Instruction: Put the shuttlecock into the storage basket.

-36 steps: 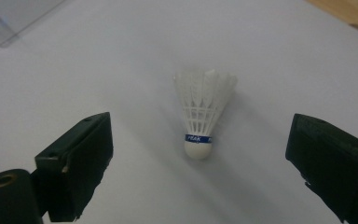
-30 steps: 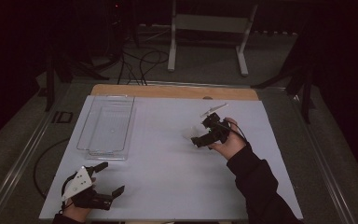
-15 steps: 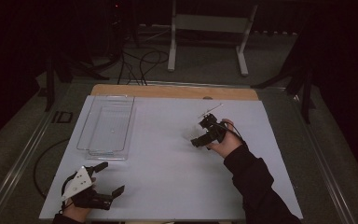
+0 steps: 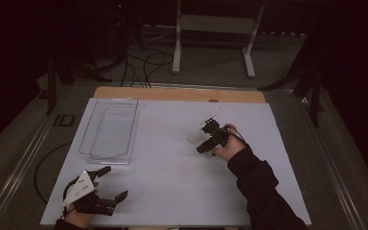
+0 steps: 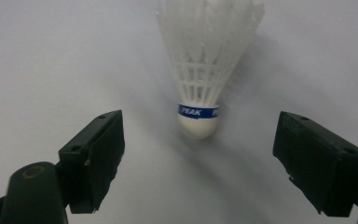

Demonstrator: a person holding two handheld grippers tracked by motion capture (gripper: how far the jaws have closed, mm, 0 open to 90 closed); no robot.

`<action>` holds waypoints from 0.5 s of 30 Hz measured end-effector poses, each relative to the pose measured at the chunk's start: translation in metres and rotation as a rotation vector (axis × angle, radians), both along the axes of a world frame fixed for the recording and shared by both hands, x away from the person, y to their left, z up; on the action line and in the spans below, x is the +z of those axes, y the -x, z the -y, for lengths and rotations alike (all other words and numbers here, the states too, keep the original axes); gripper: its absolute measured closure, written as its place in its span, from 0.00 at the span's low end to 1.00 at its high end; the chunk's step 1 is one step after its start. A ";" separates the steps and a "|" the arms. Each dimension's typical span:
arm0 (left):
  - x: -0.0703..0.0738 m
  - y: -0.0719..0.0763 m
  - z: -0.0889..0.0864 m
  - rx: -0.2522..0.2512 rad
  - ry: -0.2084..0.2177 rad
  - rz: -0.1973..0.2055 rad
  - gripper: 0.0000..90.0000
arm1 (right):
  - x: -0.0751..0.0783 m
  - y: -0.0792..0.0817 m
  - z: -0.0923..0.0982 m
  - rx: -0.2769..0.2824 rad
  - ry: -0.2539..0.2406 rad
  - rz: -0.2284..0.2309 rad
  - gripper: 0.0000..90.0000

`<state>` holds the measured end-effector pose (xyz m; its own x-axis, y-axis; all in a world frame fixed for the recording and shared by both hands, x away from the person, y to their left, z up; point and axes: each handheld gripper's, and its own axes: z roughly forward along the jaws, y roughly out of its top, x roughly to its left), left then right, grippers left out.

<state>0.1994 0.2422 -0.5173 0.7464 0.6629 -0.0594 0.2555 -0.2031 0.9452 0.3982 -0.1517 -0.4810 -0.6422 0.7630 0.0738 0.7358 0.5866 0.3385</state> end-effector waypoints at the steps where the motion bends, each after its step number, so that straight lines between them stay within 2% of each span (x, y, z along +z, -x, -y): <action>1: 0.000 0.000 0.000 -0.001 -0.001 0.000 0.00 | -0.001 0.000 0.000 -0.005 0.004 -0.003 0.19; 9: 0.000 0.000 0.000 -0.003 0.001 -0.001 0.00 | -0.006 -0.005 -0.002 -0.022 0.037 -0.045 0.19; 11: 0.000 0.000 0.000 -0.003 0.001 -0.001 0.00 | -0.008 -0.006 -0.003 -0.025 0.039 -0.068 0.20; 13: 0.000 0.000 0.000 -0.004 0.002 -0.002 0.00 | -0.010 -0.007 -0.004 -0.027 0.053 -0.083 0.24; 15: 0.000 0.000 0.000 -0.004 0.001 -0.002 0.00 | -0.011 -0.007 -0.004 -0.032 0.056 -0.094 0.24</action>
<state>0.1992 0.2418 -0.5173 0.7489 0.6598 -0.0614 0.2565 -0.2032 0.9449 0.4056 -0.1472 -0.4922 -0.6094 0.7878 0.0893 0.7816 0.5779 0.2349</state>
